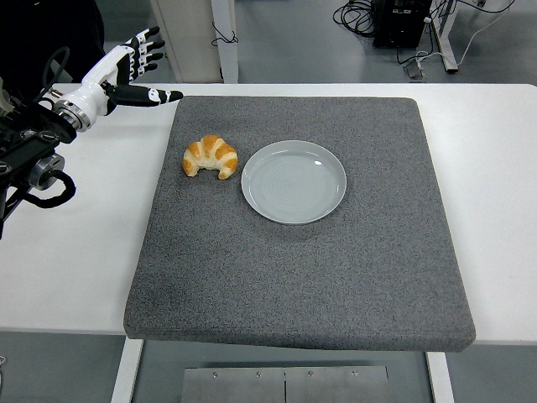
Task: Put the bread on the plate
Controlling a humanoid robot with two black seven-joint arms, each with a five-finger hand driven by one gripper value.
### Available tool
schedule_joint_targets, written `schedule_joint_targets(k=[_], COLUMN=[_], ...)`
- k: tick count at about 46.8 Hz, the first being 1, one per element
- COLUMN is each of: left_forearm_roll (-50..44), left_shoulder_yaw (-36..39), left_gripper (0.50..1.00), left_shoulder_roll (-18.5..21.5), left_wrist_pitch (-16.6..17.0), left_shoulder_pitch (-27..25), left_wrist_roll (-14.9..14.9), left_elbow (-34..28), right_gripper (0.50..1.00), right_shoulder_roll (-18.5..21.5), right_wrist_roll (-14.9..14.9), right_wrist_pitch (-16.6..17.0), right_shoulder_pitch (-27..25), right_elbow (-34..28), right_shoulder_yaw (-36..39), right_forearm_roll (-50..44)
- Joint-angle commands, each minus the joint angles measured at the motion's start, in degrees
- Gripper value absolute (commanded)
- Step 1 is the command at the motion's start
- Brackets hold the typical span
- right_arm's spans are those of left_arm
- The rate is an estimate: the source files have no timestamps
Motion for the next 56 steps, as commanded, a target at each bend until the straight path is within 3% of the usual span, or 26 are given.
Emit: schedule_joint_targets(k=[1, 21, 34, 46, 56], left_forearm_roll=[2.97, 20.81, 27.41, 28.99, 31.54], left_shoulder_yaw=[0.28, 0.54, 0.72, 7.74, 8.45], left_gripper=[0.969, 0.969, 0.968, 0.968, 0.968], left_shoulder_roll=[1.12, 2.44, 2.27, 1.3, -0.28], left_wrist_pitch=[0.02, -0.16, -0.77, -0.6, 0.28], left_shoulder_pitch=[-0.6, -0.95, -1.65, -4.29, -4.38], left_wrist_roll=[0.13, 5.23, 5.23, 5.32, 5.41], left_elbow=[-1.73, -3.66, -5.77, -6.39, -6.3], right_gripper=[1.0, 1.0, 1.0, 1.0, 1.0], right_shoulder_roll=[0.0, 0.0, 0.0, 0.0, 0.0], right_wrist_roll=[0.0, 0.0, 0.0, 0.0, 0.0], right_wrist_pitch=[-0.04, -0.04, -0.04, -0.04, -0.04], right_shoulder_pitch=[0.04, 0.04, 0.04, 0.04, 0.04], right_elbow=[0.0, 0.0, 0.0, 0.0, 0.0], right_shoulder_yaw=[0.0, 0.0, 0.0, 0.0, 0.0], right_forearm_roll=[0.0, 0.0, 0.0, 0.0, 0.0])
